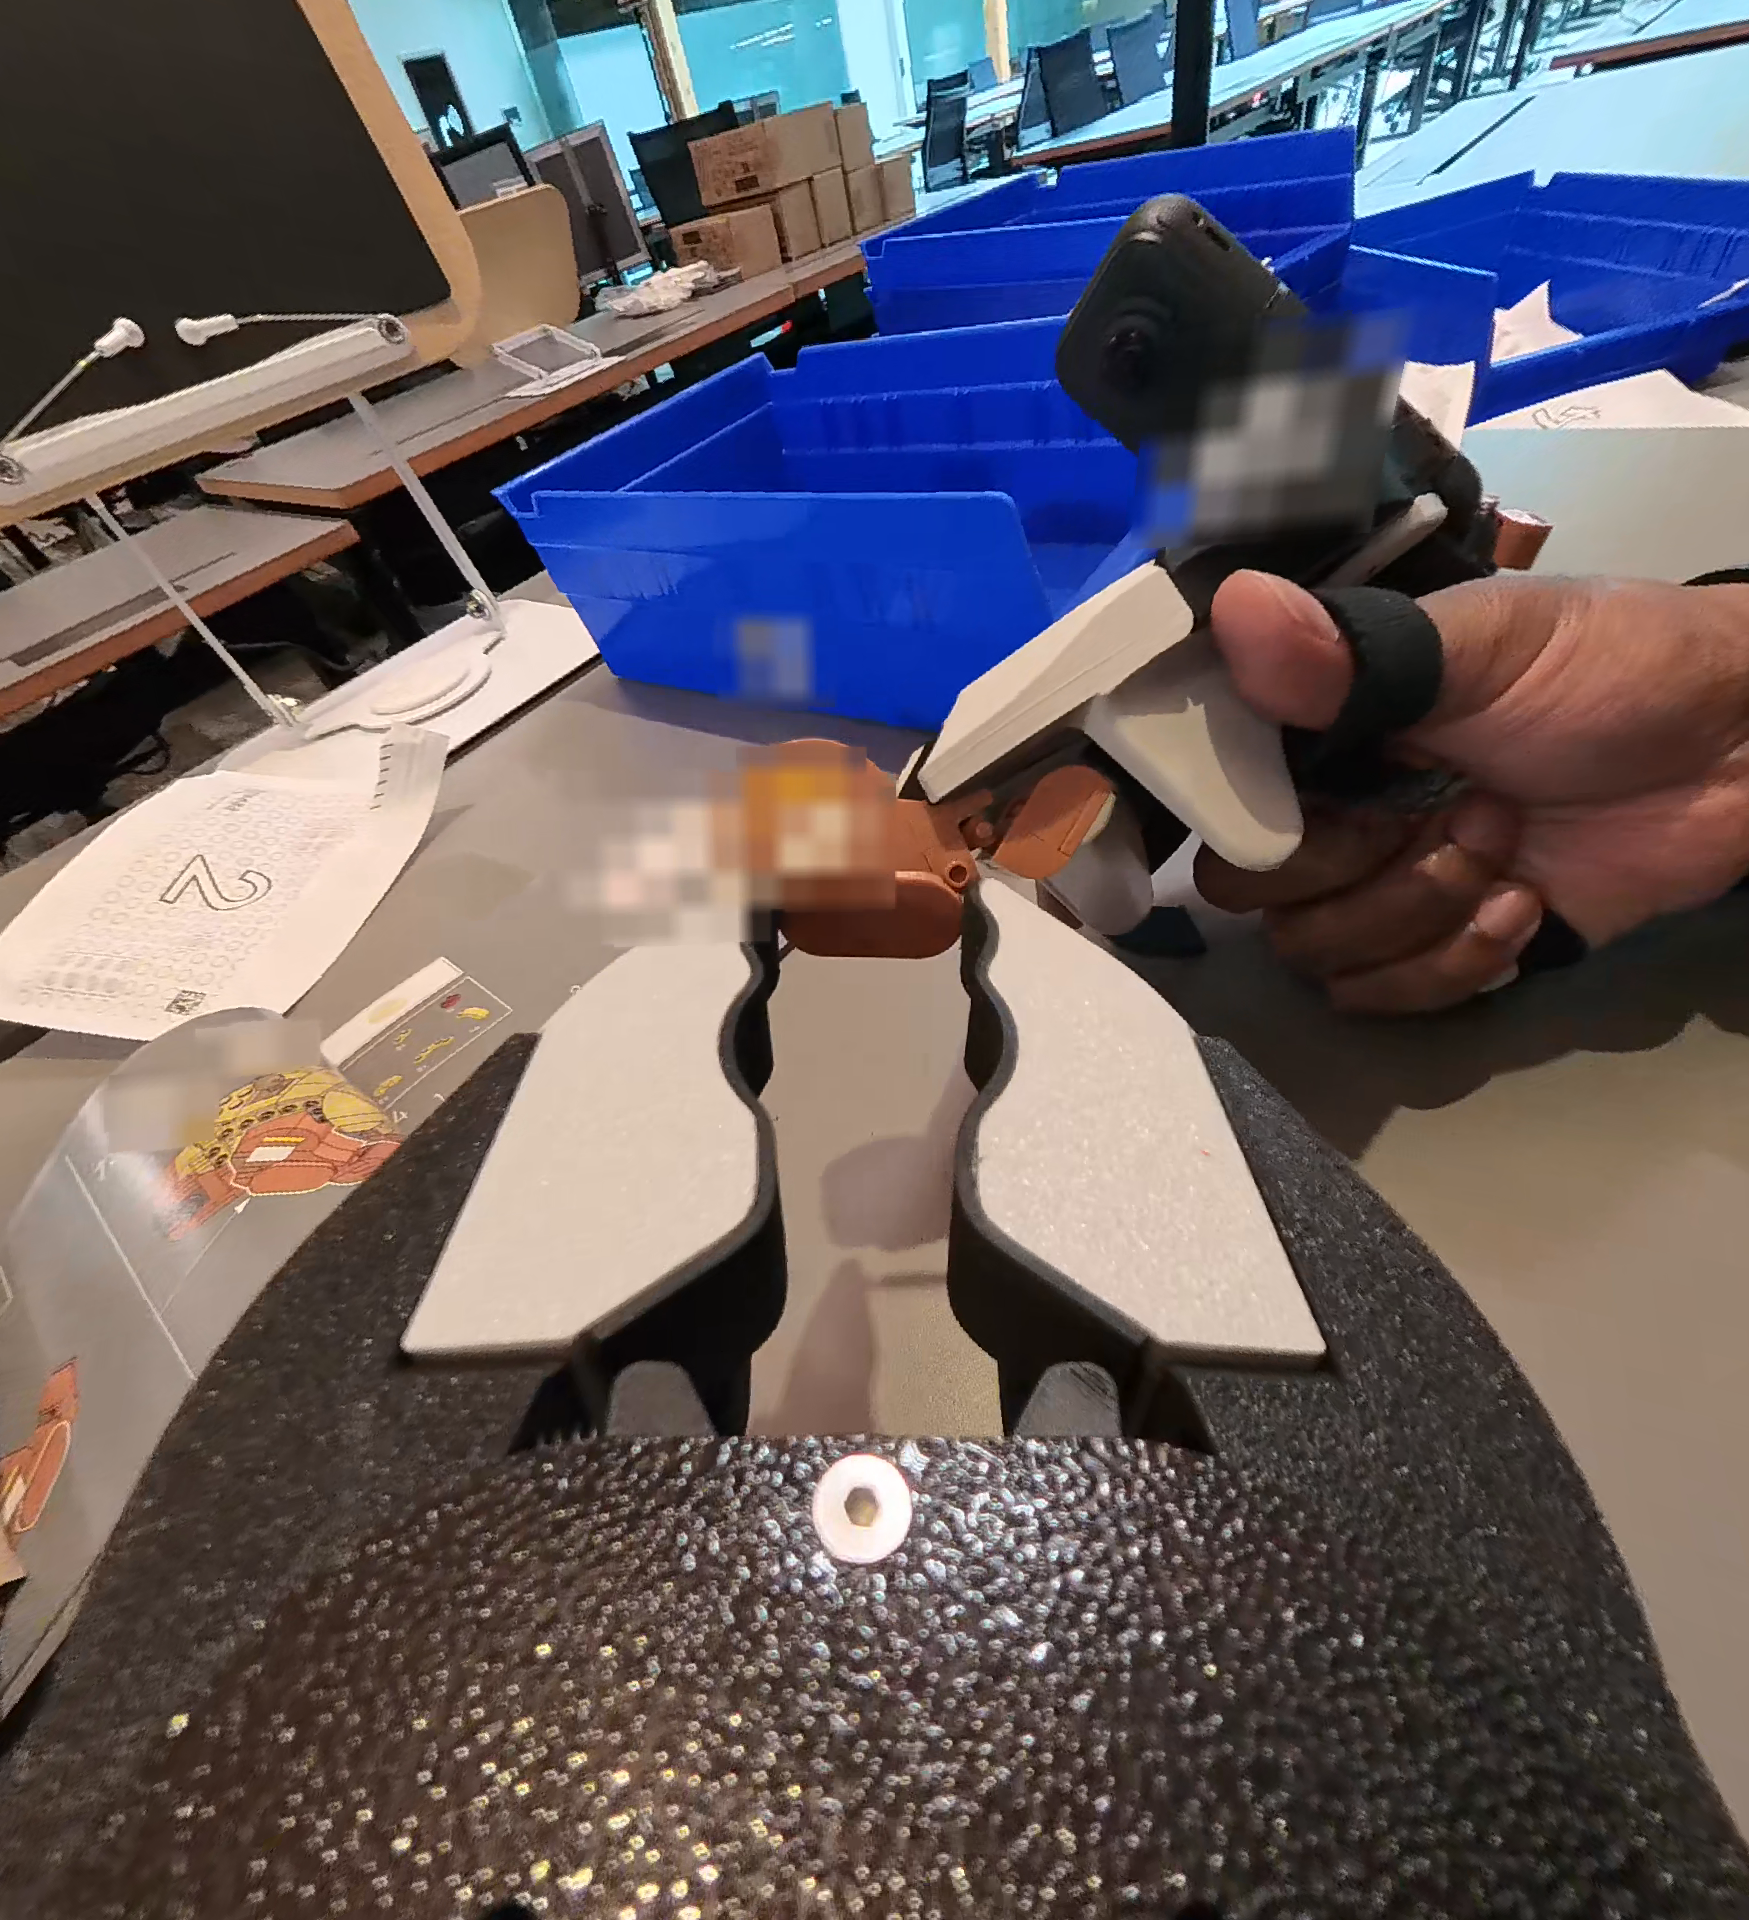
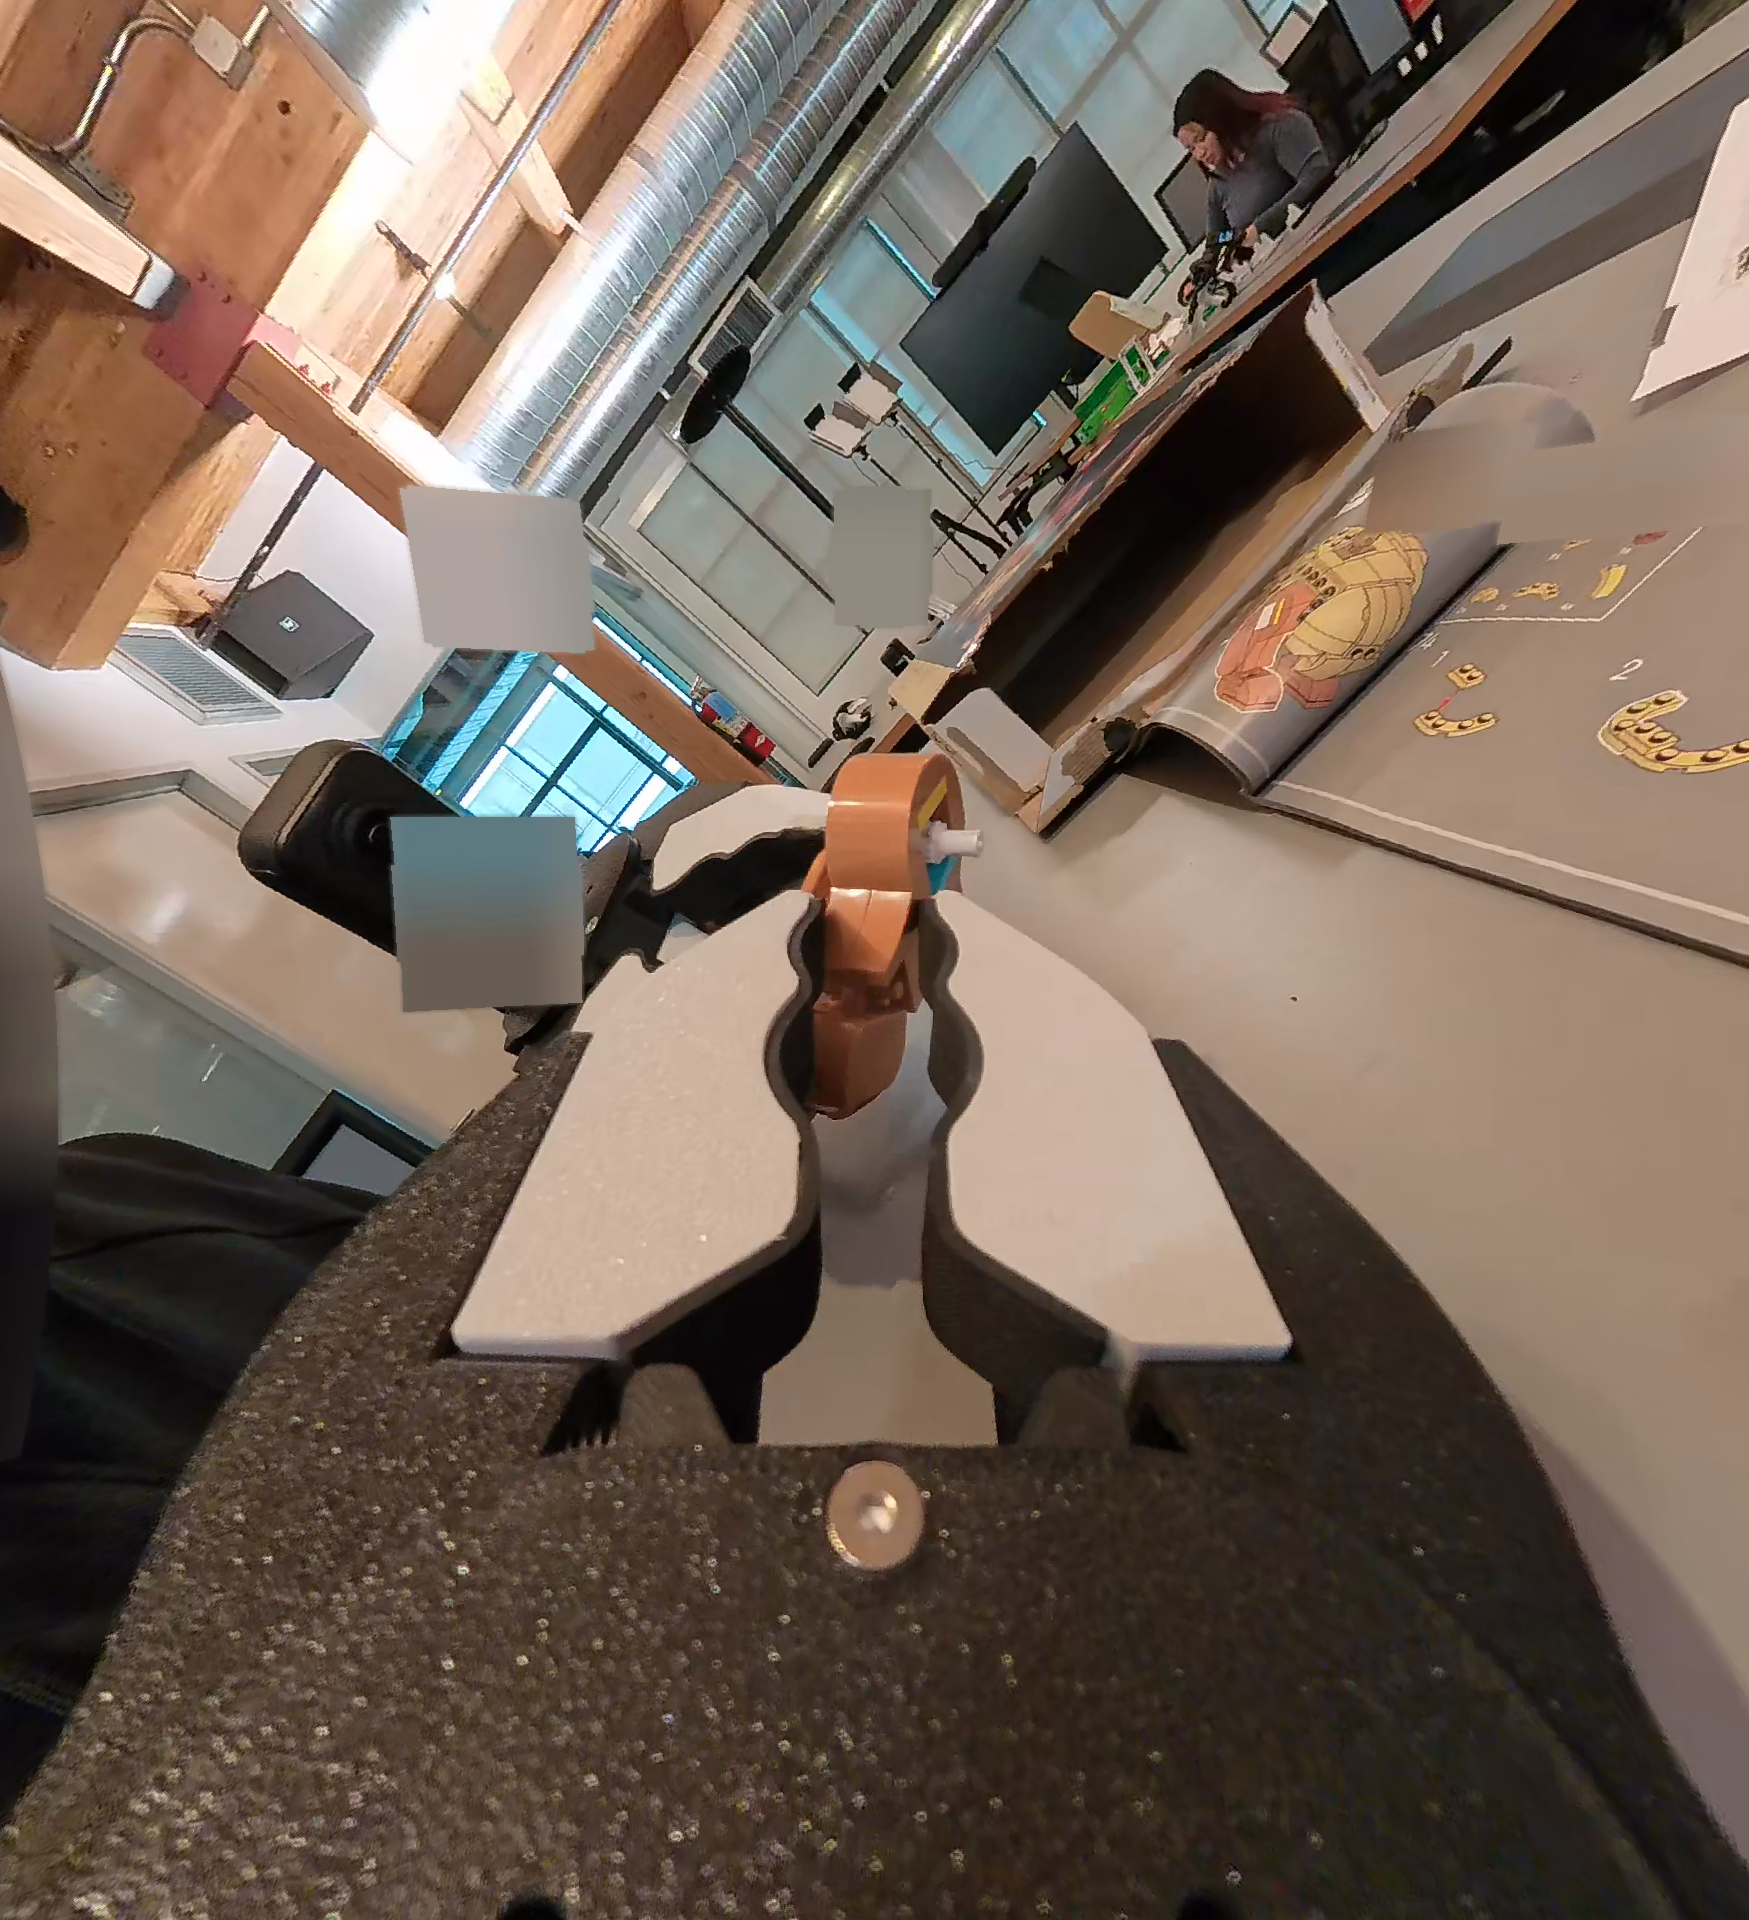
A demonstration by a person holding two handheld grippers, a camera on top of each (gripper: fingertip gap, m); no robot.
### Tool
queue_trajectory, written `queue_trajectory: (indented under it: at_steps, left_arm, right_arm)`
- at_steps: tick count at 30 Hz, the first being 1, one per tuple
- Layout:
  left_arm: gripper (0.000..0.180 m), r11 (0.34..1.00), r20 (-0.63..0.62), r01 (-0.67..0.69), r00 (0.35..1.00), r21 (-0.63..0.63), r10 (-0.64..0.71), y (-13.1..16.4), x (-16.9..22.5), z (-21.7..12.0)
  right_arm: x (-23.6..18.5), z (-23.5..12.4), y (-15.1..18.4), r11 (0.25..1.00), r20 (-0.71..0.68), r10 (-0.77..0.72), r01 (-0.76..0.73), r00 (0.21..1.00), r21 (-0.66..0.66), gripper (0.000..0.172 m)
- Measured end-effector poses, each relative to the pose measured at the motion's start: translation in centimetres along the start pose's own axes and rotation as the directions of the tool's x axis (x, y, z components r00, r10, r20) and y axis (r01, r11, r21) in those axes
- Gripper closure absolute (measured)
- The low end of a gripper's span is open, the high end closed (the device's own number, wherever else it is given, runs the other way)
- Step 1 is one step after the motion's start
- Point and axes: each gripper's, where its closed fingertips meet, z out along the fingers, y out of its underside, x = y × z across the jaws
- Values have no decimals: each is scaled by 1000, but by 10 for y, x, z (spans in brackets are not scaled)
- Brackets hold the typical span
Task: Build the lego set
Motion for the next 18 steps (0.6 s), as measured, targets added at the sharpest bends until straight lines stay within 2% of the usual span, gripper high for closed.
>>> queue_trajectory:
  at_steps: [15, 18]
  left_arm:
    - [147, 999, 42, -44, 998, -3, 44, 1, 0, 1]
    - [147, 1000, 43, -25, 999, -16, 26, 5, -2, 1]
  right_arm:
    - [-1, 0, 2, 998, -63, -21, 24, 998, 56, 156]
    - [0, -2, 0, 998, -68, -15, 20, 998, 65, 172]
